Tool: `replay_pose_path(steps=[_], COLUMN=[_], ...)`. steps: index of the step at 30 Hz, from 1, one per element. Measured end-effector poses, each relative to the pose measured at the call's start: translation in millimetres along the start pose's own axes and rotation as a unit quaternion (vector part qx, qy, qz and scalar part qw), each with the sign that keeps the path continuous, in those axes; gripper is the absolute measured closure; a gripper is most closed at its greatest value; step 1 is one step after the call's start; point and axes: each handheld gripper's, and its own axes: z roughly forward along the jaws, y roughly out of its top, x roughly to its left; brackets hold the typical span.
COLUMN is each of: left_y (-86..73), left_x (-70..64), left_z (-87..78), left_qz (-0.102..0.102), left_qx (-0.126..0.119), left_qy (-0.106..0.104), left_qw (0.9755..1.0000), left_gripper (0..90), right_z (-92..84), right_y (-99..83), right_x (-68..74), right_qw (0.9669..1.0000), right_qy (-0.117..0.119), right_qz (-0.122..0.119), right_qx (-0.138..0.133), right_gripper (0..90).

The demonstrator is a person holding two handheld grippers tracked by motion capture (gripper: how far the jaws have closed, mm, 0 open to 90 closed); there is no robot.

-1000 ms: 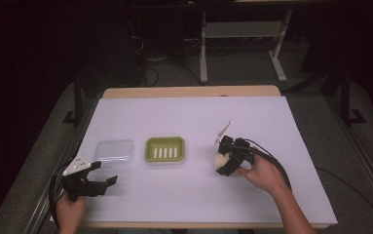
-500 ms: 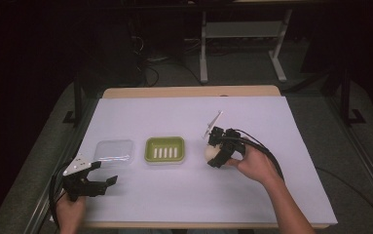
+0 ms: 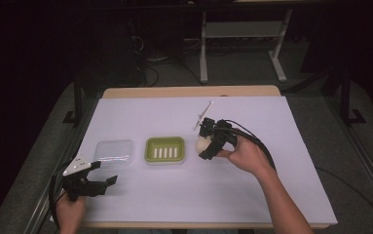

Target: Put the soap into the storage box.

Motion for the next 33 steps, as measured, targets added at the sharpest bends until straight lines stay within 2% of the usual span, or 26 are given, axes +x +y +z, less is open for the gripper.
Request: replay_pose_path(steps=[14,29,33], left_y=[0.7,0.7,0.5], left_x=[-0.6,-0.5,-0.4], left_z=[-0.7,-1.2,-0.7], left_qz=[0.004,0.005,0.003], left_qx=[0.001,-0.001,-0.001], left_qy=[0.0,0.001,0.0], left_qw=[1.0,1.0,1.0], left_gripper=[12.9,12.9,12.9], right_z=[-4.6,-1.8,-2.5], right_y=[34.0,55.0,61.1], right_x=[1.5,6.1,7.3], right_qw=[0.9997,0.9993,0.9991], right_qy=[0.001,0.003,0.006], right_qz=[-0.023,-0.037,-0.041], right_qx=[-0.004,0.005,-0.002], right_gripper=[24.8,24.8,24.8])
